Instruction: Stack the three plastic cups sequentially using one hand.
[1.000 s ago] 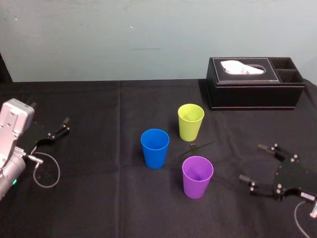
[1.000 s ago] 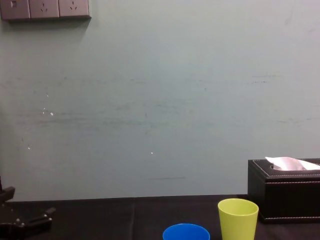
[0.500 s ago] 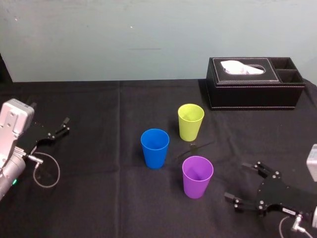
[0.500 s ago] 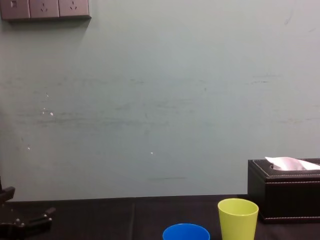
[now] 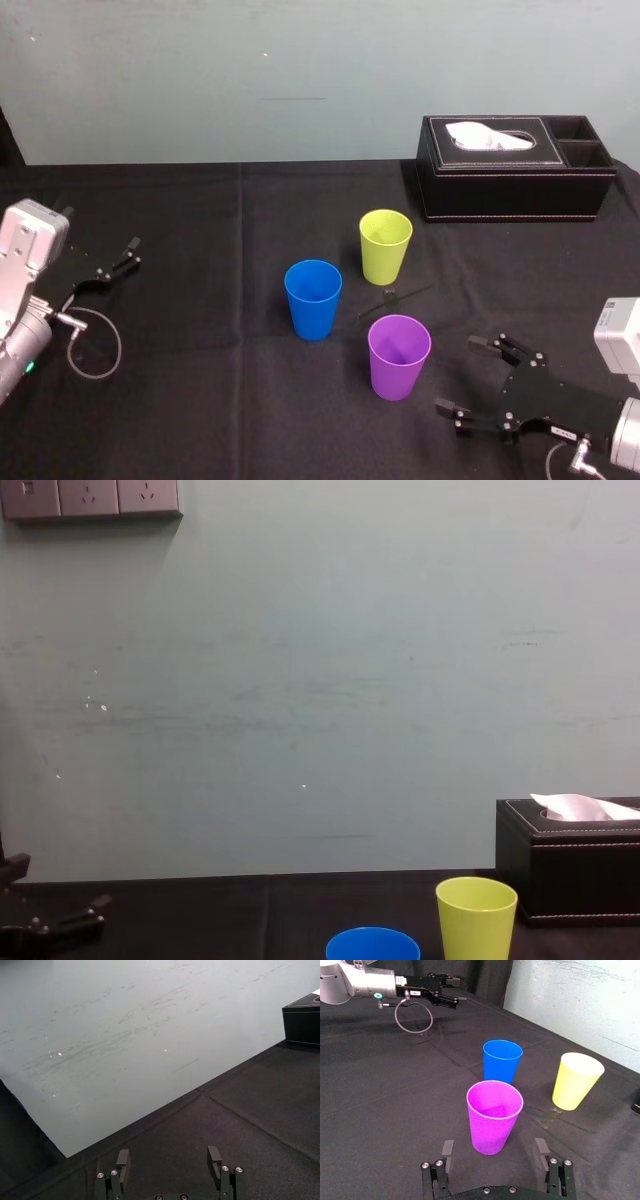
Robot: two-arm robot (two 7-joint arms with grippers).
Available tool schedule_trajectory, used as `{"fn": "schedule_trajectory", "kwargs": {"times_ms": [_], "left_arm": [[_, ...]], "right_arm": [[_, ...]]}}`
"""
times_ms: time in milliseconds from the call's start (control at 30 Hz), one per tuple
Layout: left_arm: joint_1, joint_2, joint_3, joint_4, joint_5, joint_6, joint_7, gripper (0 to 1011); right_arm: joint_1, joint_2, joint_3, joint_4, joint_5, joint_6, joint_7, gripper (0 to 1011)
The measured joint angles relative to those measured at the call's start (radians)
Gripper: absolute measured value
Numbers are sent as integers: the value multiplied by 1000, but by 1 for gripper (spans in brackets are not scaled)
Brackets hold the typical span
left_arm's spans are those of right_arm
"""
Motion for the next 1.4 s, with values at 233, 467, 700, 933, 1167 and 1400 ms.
{"fn": "schedule_trajectory", "kwargs": {"times_ms": [233,467,700,933,1167,1400], "left_arm": [[0,0,0,0,0,0,0,1010],[0,0,0,0,0,0,0,1010],[0,0,0,0,0,0,0,1010],[0,0,0,0,0,0,0,1010],[0,0,0,0,0,0,0,1010],[0,0,0,0,0,0,0,1010]], "right_arm": [[14,-15,-13,6,0,7,5,1000],[31,-34,-30,13,2,21,1,1000],[45,-50,-42,21,2,27,-7,1000],[57,-63,-52,30,1,29,-16,1000],[70,-76,-62,39,-3,35,-21,1000],[86,-91,-74,51,-3,45,-24,1000]]}}
